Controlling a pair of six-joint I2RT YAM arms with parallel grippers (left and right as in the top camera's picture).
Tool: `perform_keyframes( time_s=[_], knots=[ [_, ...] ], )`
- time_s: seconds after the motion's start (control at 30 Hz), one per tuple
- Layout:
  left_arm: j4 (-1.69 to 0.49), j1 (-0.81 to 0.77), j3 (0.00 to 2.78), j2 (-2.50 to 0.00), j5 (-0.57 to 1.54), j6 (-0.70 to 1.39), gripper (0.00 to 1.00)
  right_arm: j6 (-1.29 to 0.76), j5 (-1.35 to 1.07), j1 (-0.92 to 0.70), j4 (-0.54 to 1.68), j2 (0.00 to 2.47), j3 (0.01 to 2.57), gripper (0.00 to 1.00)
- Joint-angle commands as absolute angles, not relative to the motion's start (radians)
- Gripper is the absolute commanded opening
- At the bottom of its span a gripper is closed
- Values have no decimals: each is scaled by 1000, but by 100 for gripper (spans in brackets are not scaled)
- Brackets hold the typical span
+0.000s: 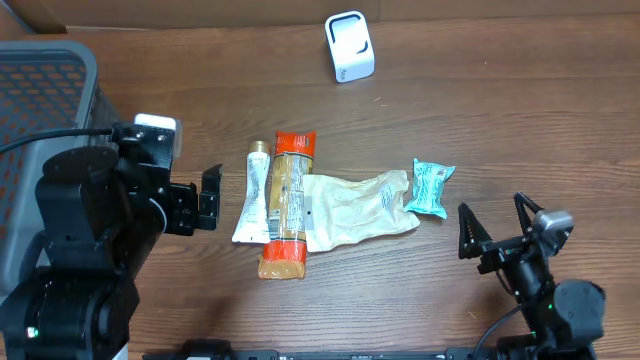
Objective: Scan the item barcode
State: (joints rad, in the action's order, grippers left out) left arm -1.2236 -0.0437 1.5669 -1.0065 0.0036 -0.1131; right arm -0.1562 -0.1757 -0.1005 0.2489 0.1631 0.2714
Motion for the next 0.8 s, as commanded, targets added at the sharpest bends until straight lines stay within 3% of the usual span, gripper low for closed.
perform_keyframes(
  time_s=[0.0,0.33,0.47,0.63,0.77],
  knots=[
    [-1224,-39,1579,-1015,-10,-134,99,-159,-204,-107,302,311,418,100],
    [-1227,-39,1579,-1049,-10,-134,100,-16,-419,-107,749,924,963,100],
    [-1230,-39,1579,-1068,-10,-134,100,-59,-440,-107,910,1164,1121,100],
    [-1230,-39,1579,-1096,-10,-134,99,-84,-619,-110,871,1372,1138,99],
    [-1230,-39,1579,-1124,-10,-134,99,-142,-730,-141,796,1562,1137,78]
  ],
)
